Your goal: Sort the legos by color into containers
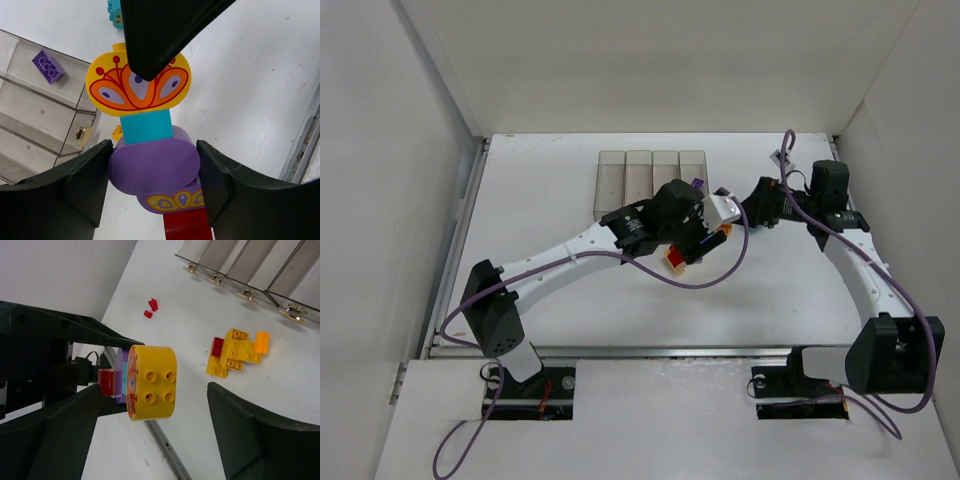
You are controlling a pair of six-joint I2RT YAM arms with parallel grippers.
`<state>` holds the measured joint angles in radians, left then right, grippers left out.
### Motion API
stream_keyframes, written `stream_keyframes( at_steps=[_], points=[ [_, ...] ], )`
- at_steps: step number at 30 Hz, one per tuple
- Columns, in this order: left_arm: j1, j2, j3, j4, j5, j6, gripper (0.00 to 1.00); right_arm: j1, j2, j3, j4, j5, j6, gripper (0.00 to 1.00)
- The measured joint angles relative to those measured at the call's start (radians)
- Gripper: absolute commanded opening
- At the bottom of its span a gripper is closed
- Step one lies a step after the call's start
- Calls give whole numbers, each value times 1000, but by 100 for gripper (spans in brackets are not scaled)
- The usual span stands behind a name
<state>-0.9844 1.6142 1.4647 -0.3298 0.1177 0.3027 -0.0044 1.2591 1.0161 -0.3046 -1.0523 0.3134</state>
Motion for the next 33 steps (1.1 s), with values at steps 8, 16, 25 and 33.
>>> stream_keyframes(
  at_steps=[8,16,25,33],
  points=[
    [0,0,0,8,-3,-5,0,19,20,-17,31,4,25,88],
    [0,0,0,11,-6,-9,0,19,57,-19,45,-11,42,48],
    [0,0,0,8,-23,-19,0,24,57,-19,61,-29,56,0],
    [3,-1,-30,33,-27,-57,0,26,57,-19,63,-12,54,0]
  ],
)
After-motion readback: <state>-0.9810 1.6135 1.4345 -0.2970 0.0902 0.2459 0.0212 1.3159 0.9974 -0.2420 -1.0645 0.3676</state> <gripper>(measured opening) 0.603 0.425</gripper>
